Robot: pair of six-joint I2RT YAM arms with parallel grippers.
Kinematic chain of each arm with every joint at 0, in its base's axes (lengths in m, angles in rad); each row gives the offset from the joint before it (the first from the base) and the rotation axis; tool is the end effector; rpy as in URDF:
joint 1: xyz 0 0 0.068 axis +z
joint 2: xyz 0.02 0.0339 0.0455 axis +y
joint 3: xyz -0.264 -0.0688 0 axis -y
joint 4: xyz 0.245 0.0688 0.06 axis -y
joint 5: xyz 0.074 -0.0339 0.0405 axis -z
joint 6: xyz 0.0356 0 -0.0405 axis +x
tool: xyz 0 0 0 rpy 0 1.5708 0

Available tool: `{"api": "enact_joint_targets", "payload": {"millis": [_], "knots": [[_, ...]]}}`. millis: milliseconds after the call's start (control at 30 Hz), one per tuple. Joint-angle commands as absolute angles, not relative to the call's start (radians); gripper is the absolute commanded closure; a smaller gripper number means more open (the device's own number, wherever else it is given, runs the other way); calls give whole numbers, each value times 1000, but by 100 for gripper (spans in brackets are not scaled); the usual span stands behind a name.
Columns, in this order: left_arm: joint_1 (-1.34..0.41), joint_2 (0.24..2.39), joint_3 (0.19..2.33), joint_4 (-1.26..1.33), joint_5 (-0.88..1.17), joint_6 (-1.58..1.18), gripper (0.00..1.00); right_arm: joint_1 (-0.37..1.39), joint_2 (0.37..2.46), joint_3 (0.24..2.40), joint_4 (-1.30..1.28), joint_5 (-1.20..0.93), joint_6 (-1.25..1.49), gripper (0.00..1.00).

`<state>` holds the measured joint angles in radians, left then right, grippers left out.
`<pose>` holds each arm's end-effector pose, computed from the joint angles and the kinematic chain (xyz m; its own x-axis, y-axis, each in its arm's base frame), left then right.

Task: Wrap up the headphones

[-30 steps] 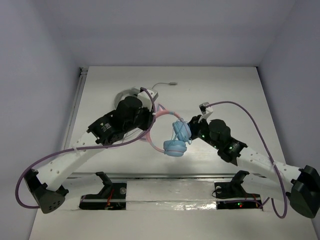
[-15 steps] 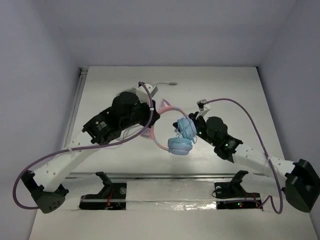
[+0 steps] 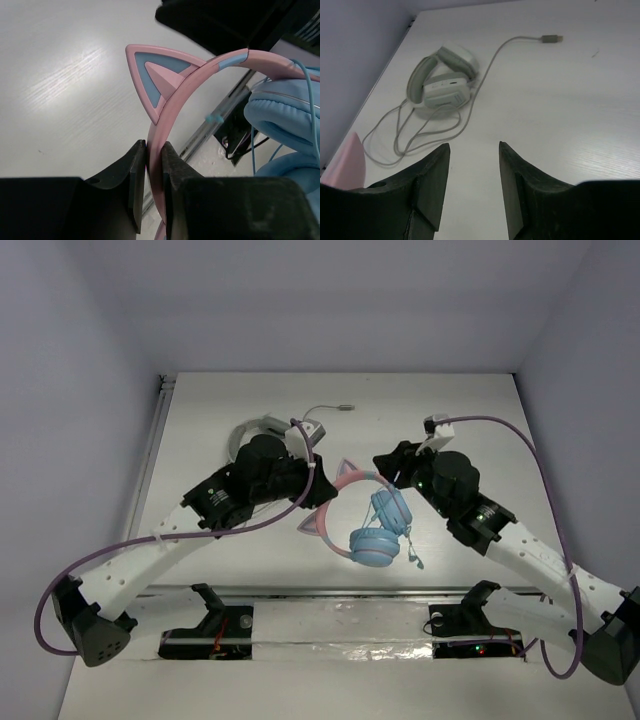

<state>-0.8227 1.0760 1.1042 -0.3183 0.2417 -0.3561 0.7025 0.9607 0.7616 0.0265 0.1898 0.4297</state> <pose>0.1583 -0.1831 0.3817 -0.4849 0.0249 -0.8742 0.7454 0.5346 -0.3982 0.1784 0.1423 0.3215 -0.3244 0.2614 -0.9091 -0.3933 0.8368 0.3810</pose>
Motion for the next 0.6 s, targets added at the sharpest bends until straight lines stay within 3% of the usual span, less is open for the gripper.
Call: {"api": "enact_joint_targets", "payload": {"millis": [0, 100, 133, 200, 233, 267, 467, 567], "knots": [[-822, 1022, 1083, -183, 319, -422, 100, 675, 950, 822, -49, 204, 364, 50], [-802, 1014, 1069, -158, 351, -434, 100, 666, 956, 824, -55, 207, 377, 50], [-802, 1011, 1072, -160, 350, -434, 100, 657, 948, 821, -60, 215, 388, 54], [-773, 1002, 1074, -166, 344, -436, 100, 647, 924, 810, -71, 241, 414, 71], [-764, 999, 1080, -167, 342, -437, 100, 647, 907, 793, -74, 245, 429, 91], [-755, 996, 1083, -164, 344, -439, 100, 647, 870, 782, -77, 253, 445, 98], [-690, 1020, 1089, -109, 383, -459, 100, 647, 762, 652, -80, 314, 548, 100], [-666, 1040, 1089, -71, 397, -483, 100, 647, 686, 582, -16, 240, 554, 97]]}}
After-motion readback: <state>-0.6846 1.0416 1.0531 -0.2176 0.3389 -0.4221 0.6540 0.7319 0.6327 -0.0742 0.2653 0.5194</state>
